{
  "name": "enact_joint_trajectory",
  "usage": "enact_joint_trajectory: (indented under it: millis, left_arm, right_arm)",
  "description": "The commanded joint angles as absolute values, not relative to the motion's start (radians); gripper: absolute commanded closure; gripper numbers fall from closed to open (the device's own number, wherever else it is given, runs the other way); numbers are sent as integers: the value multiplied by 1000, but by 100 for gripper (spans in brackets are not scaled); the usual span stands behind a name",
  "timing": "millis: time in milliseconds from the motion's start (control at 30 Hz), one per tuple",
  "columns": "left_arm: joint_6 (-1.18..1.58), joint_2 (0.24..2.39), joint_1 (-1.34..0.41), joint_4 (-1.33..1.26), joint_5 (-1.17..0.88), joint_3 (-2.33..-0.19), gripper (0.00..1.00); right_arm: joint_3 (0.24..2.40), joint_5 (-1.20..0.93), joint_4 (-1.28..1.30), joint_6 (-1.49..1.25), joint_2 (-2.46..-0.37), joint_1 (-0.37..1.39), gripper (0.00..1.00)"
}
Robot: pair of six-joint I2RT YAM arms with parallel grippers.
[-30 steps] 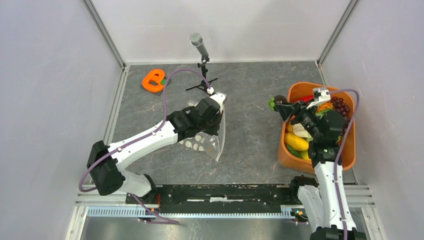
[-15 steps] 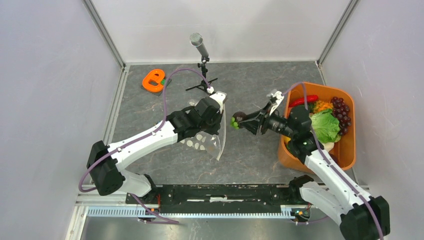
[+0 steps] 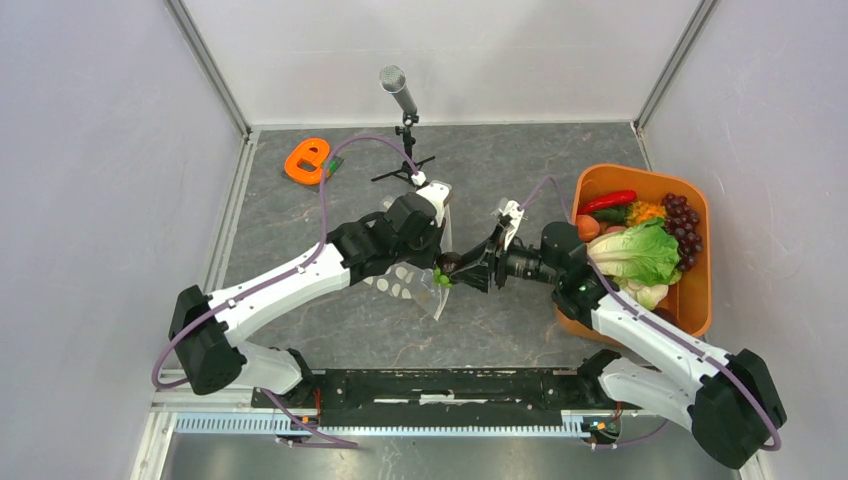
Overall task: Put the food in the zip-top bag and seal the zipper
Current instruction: Place the fake fruit in the zipper food storage bag.
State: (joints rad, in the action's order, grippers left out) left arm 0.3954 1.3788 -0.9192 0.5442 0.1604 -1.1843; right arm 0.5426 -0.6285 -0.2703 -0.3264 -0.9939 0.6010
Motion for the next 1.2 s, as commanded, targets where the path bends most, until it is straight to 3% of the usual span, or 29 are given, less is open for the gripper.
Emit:
enact_joint_trajectory:
  millis: [0,267,600,767,867,1000,1167]
  left_arm:
    - [407,1346,-914,524,134,-1203,98]
    - [399,1323,-914,540,82,-1201,98]
    - [365,1314,-914,557,-54,-1216,98]
    - [391,1311,-914,551,-38,-1227,98]
    - [416,1294,-912,550,-2,-1241,98]
    - [440,1230,-896,476,-18,-1224,98]
    - [466,1172,-839,469,-4,-1224,98]
  right_arm:
    - [545,-580,-326,-289,-1025,624,65]
    - [543,-315,-256,-240,-1049,627,64]
    - [493,-241,-372,-337,-1054,630,61]
    - [545,-373,-338,-283,-1059,643,48]
    - [555,-418,-327,-276,-1044,646,33]
    - [570,-502,-336,-269,-997,647,20]
    - [594,-486,-335,-266,-890,646,17]
